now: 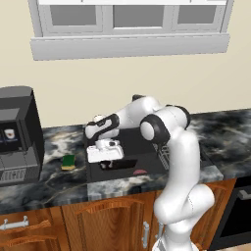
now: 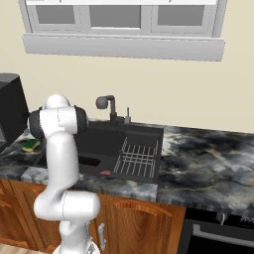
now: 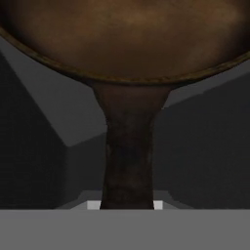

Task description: Pick the pan and sponge and place them into the sink. Then turn on the water.

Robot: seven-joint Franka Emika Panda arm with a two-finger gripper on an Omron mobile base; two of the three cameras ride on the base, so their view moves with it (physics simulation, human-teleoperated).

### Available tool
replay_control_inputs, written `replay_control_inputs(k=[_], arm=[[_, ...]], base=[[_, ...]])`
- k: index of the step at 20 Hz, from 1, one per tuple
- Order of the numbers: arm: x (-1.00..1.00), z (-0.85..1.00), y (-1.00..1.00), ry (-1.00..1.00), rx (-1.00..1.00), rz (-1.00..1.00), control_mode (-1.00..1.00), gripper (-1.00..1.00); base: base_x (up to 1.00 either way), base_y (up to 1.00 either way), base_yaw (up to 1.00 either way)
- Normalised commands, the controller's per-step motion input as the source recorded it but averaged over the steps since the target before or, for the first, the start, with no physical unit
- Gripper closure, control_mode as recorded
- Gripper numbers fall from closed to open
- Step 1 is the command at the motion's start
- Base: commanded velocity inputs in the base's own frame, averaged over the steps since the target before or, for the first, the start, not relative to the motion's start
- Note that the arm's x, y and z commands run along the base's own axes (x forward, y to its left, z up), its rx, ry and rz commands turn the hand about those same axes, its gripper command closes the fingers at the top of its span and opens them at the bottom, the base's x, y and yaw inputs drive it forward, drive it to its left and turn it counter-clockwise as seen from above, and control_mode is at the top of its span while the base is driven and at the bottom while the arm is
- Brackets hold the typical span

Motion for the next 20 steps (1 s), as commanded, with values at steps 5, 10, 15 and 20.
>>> replay_control_inputs(k=[5, 10, 15, 20], arm=[[0.12, -0.26, -0.01, -0.20, 0.05, -0.01, -1.00, 1.00], [0.23, -0.50, -0.01, -0.10, 0.05, -0.03, -1.00, 1.00], [0.25, -0.50, 0.00, 0.00, 0.03, -0.03, -1.00, 1.00], [0.25, -0.46, 0.00, 0.04, 0.05, -0.03, -1.00, 1.00]], base=[[0.00, 0.00, 0.00], [0.00, 0.00, 0.00], [0.00, 0.00, 0.00], [0.00, 0.00, 0.00]])
